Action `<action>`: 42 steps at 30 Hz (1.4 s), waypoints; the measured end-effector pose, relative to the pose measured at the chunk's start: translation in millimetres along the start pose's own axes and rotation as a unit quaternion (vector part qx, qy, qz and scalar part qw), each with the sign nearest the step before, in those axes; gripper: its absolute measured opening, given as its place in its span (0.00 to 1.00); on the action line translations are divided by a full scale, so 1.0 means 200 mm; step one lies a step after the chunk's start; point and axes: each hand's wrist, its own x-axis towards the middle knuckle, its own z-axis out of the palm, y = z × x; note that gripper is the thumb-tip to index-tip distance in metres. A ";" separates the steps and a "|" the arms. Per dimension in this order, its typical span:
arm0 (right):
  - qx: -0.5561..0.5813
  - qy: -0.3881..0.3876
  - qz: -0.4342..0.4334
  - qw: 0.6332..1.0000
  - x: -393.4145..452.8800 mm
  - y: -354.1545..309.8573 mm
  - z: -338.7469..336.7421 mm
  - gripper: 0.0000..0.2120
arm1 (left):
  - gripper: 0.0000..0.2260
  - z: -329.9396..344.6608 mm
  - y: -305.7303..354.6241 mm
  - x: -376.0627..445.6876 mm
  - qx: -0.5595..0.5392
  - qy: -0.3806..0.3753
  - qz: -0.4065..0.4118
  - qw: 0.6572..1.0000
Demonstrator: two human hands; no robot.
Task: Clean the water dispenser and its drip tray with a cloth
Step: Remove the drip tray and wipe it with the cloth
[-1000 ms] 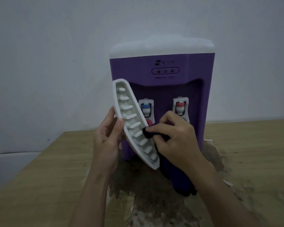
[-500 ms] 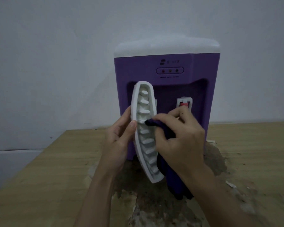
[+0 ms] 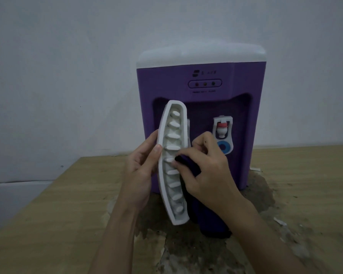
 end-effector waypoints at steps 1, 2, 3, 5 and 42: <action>0.025 0.009 0.006 1.000 0.01 0.00 -0.01 0.06 | 0.20 0.00 0.00 0.00 0.000 -0.002 -0.002 1.000; 0.049 0.015 0.016 0.999 0.01 0.01 -0.01 0.06 | 0.20 0.00 0.00 0.00 0.001 -0.005 -0.003 1.000; 0.072 0.020 0.031 0.997 0.02 0.01 -0.02 0.06 | 0.20 0.00 0.00 0.00 0.002 -0.009 -0.004 1.000; 0.109 0.037 0.066 0.991 0.04 0.03 -0.05 0.05 | 0.21 -0.01 0.01 0.01 0.001 -0.007 -0.006 1.000; -0.120 -0.120 -0.010 0.985 -0.10 -0.03 0.06 0.23 | 0.12 -0.13 0.04 0.05 0.029 0.180 0.060 0.981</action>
